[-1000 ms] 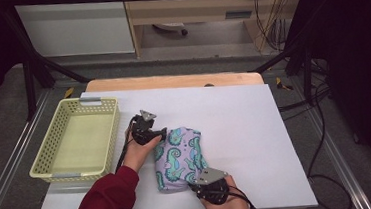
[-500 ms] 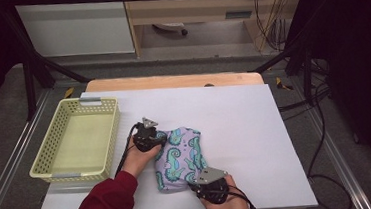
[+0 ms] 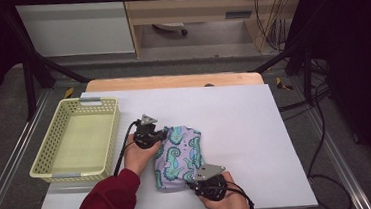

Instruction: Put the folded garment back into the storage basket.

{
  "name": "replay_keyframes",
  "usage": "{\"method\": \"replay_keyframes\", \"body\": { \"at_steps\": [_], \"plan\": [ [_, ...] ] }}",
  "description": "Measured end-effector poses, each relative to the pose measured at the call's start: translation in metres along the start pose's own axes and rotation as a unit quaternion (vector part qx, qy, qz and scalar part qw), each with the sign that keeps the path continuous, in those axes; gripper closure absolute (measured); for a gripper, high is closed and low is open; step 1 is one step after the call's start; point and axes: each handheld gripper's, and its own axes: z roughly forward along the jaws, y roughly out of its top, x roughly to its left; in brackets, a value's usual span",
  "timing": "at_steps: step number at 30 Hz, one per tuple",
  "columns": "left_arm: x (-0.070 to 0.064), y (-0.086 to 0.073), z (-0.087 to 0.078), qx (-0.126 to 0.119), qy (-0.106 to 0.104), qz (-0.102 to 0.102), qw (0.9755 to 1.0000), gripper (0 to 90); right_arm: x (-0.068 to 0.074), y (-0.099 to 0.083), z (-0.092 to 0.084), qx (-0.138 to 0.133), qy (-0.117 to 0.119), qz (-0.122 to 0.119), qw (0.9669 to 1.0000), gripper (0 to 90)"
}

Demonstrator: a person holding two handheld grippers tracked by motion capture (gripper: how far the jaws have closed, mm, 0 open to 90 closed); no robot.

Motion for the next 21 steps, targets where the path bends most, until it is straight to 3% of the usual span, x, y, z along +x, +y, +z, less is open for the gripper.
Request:
{"method": "replay_keyframes", "body": {
  "at_steps": [1, 8, 14, 21],
  "plan": [
    [-0.001, 0.009, -0.005, -0.003, -0.005, 0.008, 1.0, 85.5, -0.001, 0.003, 0.0, 0.0, 0.003, -0.004, 1.0, 79.3],
    [-0.007, 0.037, -0.022, -0.015, -0.015, 0.027, 0.9994, 85.8, -0.01, 0.017, 0.002, -0.006, 0.016, -0.011, 0.9998, 79.4],
    [-0.007, 0.049, -0.03, -0.019, -0.02, 0.025, 0.9993, 85.7, -0.019, 0.029, 0.005, -0.001, 0.023, -0.013, 0.9997, 79.5],
    [-0.007, 0.064, -0.037, -0.025, -0.018, 0.029, 0.9991, 85.7, -0.027, 0.044, 0.01, 0.0, 0.053, -0.021, 0.9984, 79.4]
  ]
}}
